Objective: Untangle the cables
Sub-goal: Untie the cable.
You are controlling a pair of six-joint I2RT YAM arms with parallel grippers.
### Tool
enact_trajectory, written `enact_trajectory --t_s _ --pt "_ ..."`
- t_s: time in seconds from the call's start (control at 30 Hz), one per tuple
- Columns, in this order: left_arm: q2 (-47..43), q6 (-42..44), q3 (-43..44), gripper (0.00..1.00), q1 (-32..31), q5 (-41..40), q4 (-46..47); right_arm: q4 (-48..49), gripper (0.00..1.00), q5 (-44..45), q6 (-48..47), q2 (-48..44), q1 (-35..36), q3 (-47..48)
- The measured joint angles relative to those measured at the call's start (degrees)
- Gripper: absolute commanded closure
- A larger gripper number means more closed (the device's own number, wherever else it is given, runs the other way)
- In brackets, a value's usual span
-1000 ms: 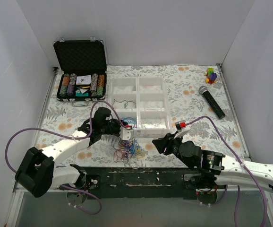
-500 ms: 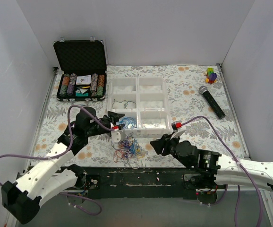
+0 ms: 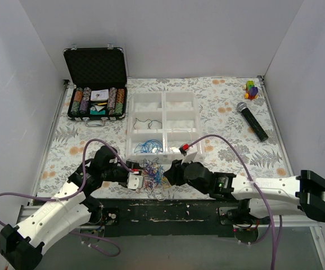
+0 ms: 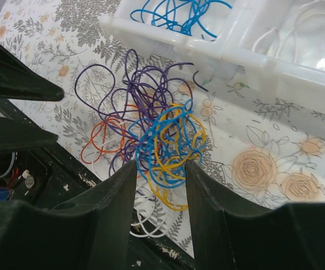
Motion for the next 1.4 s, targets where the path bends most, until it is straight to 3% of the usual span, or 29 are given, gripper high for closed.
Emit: enact_trajectory --t_s 0.17,0.37,0.53,0.83,0.9,0.97,1.2,1.4 --pt "3.08 -6.84 -1.92 0.54 0.0 -0.26 5.35 2.91 0.52 -2.38 -0.48 5.55 -0.11 3.1" --pt "11.87 -16.46 -1.9 0.56 -0.02 -1.6 12.57 3.82 0.52 -3.19 -0.74 5.9 -0.11 3.19" --pt "14.05 -20.04 -2.25 0.58 -0.04 -3.19 17.09 3.96 0.52 -3.26 -0.87 5.9 -0.11 3.19" --pt "19.74 -21.53 -2.32 0.68 -0.61 -4.68 22.08 5.73 0.52 -4.31 -0.81 5.9 -0.15 2.95" --pt "20.85 -21.38 -2.32 0.8 -0.79 -5.01 22.58 6.29 0.52 -4.48 -0.72 5.86 -0.15 2.38" --pt "21.75 -20.81 -2.32 1.0 -1.01 -5.55 23.17 6.29 0.52 -4.48 -0.68 5.73 -0.15 1.95" --pt "21.16 -19.78 -1.84 1.0 -1.33 -5.97 22.34 6.38 0.52 -4.66 -0.7 5.44 -0.15 1.49" --pt "14.45 -19.1 2.8 1.0 -1.49 -4.52 17.59 6.73 0.52 -5.62 -0.81 8.07 -0.2 1.51"
